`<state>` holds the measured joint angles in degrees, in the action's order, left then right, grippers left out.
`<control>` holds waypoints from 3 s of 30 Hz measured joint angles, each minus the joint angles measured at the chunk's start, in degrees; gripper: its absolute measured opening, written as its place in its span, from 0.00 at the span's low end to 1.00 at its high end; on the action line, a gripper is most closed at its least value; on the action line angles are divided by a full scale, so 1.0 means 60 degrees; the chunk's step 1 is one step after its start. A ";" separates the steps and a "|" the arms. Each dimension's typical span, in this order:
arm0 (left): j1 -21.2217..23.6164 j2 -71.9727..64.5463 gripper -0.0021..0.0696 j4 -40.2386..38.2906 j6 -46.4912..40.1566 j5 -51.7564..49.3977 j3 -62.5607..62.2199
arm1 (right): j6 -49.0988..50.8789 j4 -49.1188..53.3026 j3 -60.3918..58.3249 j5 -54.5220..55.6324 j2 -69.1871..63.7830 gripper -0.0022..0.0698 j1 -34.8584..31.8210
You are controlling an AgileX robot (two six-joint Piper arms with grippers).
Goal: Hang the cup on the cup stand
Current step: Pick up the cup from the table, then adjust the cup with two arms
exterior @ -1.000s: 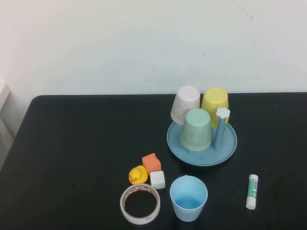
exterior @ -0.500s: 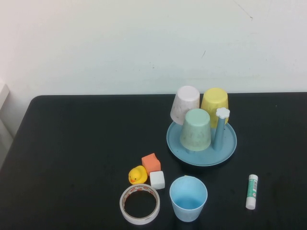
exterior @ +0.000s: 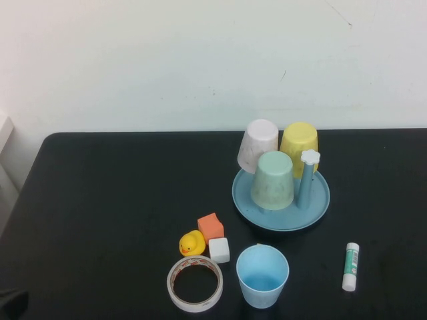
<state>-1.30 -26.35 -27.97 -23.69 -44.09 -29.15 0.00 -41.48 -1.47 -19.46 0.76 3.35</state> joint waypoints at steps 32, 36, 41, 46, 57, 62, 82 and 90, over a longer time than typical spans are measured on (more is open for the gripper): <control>-0.7062 -1.2772 0.24 0.4536 0.2313 -0.1652 -0.8614 | -0.0397 -0.0023 -0.0008 -0.0184 0.0000 0.03 0.0000; -0.7087 -1.3811 0.61 0.4060 0.2851 -0.1533 -0.9381 | -0.0443 -0.0036 -0.0008 -0.0184 0.0000 0.03 0.0000; -0.7087 -1.4623 0.77 0.3924 0.3256 -0.1235 -0.9752 | -0.0458 -0.0036 -0.0008 -0.0184 0.0000 0.03 0.0000; -0.7087 -1.5441 0.72 0.3610 0.3312 -0.0868 -0.9812 | -0.0549 -0.0045 -0.0008 -0.0184 0.0000 0.03 0.0000; -0.7087 -1.6199 0.19 0.3749 0.3646 -0.0183 -0.9820 | -0.0586 -0.0058 -0.0008 -0.0184 0.0000 0.03 0.0000; -0.7087 -1.6072 0.05 0.3862 0.3723 -0.0183 -0.9820 | -0.0586 -0.0080 -0.0008 -0.0184 0.0000 0.03 0.0000; -0.8608 -0.9252 0.04 0.6888 0.6105 0.3549 -0.4151 | -0.0586 -0.0176 -0.0008 -0.0380 0.0000 0.03 0.0000; -0.8608 -0.7060 0.04 1.2846 1.1146 0.4780 -0.2190 | -0.2496 -0.1776 -0.0008 -0.0955 0.0000 0.03 0.0000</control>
<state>-52.95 -68.71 49.11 43.18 -15.41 -42.29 -14.98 -52.13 -1.52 -25.19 0.76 3.35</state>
